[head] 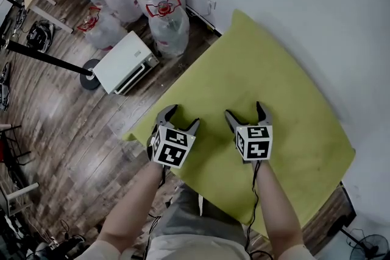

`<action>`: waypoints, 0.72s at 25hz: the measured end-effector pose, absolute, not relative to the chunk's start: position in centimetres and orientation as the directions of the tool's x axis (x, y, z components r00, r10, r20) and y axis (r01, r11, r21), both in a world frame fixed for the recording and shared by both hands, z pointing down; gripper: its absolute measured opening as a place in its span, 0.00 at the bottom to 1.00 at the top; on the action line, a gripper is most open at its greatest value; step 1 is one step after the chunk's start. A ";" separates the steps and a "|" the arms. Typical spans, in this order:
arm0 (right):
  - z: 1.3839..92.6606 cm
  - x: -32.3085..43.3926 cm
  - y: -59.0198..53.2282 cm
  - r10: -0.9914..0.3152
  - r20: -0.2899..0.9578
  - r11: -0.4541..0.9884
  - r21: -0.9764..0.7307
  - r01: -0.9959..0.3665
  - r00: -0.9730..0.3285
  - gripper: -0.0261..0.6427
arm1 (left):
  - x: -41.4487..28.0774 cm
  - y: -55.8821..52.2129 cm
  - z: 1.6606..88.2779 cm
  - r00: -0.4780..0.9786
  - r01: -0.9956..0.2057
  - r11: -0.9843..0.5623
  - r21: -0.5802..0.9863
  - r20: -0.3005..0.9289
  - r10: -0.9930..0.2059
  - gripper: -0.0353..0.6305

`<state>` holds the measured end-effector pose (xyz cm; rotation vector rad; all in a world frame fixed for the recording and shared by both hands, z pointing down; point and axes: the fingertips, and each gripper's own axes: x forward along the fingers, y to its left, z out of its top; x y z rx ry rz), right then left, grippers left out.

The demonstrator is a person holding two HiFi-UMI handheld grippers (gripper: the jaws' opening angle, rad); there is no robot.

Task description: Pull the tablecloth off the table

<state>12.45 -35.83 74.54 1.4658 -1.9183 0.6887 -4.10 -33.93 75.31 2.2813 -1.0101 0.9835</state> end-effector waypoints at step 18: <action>74.5 11.0 -34.0 -0.601 0.774 0.292 -0.019 -0.956 -0.199 0.10 | -0.9 -31.1 74.9 0.542 -0.773 -0.598 0.213 0.712 -0.446 0.09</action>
